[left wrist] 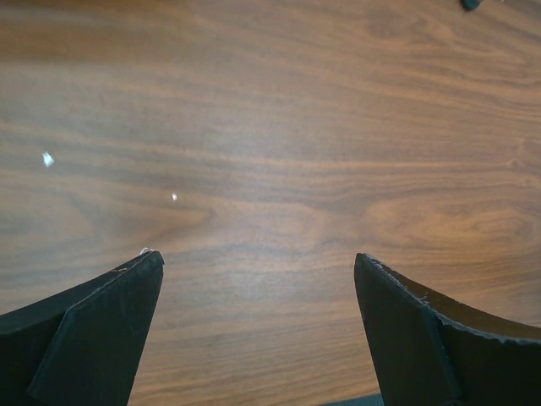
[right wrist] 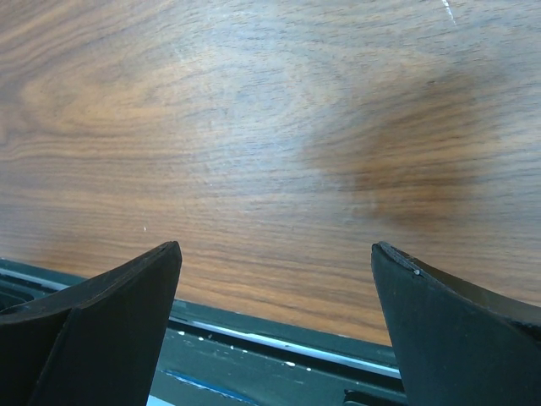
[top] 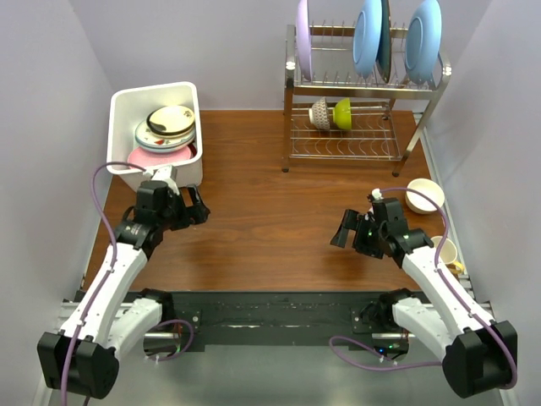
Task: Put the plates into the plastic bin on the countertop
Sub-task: Reset both arms
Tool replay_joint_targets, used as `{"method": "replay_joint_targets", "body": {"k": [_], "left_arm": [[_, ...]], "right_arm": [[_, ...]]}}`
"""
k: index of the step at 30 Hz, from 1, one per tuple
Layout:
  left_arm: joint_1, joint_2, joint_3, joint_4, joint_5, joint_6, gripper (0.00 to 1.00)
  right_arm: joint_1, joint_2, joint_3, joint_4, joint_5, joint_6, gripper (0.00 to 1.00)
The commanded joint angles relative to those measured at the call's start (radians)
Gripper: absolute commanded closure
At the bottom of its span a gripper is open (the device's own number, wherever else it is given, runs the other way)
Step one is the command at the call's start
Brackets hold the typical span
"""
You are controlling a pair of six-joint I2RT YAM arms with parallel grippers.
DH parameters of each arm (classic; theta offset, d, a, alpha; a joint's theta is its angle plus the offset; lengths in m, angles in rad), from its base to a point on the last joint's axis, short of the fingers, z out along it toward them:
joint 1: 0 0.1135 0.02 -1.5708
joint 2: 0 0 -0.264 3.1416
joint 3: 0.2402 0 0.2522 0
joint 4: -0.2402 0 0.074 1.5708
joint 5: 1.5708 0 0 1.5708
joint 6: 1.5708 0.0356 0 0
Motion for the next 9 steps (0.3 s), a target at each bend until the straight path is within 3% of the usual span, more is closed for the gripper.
{"method": "replay_joint_targets", "body": {"k": [1,9], "left_arm": [[-0.005,-0.032,-0.055,0.041,0.034,-0.063,0.0],[-0.005,-0.01,-0.078,0.112,0.106,-0.051,0.0]], "right_arm": [[0.0,-0.007,0.034,-0.007,0.013,-0.011,0.01],[0.0,0.005,0.017,0.025,0.012,-0.003,0.01]]}}
